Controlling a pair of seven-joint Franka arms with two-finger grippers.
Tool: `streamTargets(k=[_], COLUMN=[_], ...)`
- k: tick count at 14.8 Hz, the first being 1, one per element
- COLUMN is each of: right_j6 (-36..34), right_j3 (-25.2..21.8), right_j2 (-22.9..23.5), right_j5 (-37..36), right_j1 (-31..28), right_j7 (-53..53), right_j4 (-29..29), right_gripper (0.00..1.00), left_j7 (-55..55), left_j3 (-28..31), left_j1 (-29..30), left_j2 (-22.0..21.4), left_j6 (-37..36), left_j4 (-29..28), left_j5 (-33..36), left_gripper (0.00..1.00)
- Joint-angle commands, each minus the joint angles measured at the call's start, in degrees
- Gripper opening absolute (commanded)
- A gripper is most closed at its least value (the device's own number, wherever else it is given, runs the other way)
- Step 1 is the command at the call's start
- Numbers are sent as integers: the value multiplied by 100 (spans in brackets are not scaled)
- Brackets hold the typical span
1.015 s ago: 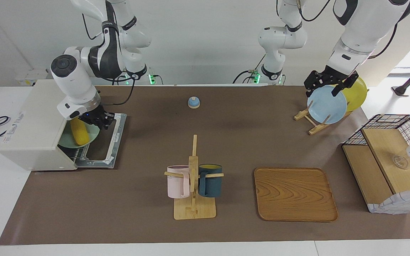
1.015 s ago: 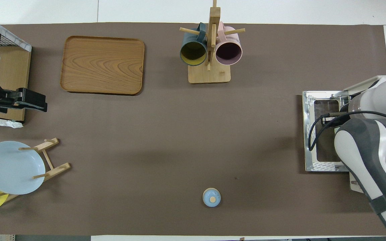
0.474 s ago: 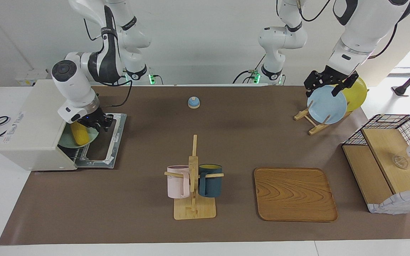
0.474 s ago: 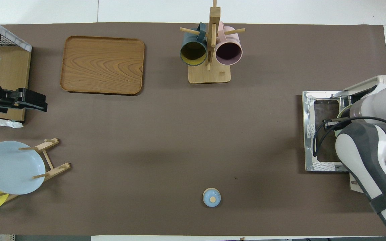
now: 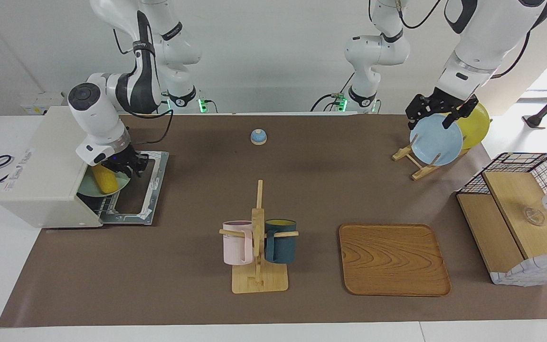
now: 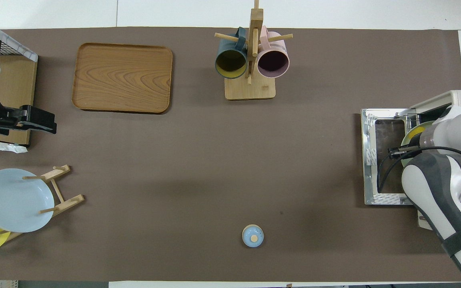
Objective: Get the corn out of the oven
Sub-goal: 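Grasp the yellow corn cob inside the oven with the right gripper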
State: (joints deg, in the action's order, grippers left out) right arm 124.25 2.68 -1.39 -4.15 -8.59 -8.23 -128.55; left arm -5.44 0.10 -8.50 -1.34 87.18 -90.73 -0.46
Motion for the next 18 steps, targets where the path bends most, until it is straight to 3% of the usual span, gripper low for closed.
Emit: streamTargets(k=[1, 10, 18], right_j6=[135, -436, -113], right_j3=[66, 66, 74], right_j2=[-203, -80, -124], right_j5=[-77, -270, -288], right_j1=[-108, -38, -108], right_j7=[-126, -117, -126], right_j4=[-249, 251, -28], right_gripper=[32, 31, 31], left_j7=[52, 52, 52], left_j3=[-18, -18, -18], left_j1=[77, 77, 68], left_j2=[-147, -156, -156], left_j6=[-25, -17, -25], left_j4=[-156, -156, -156], left_j5=[-86, -94, -86], left_gripper=[100, 100, 100])
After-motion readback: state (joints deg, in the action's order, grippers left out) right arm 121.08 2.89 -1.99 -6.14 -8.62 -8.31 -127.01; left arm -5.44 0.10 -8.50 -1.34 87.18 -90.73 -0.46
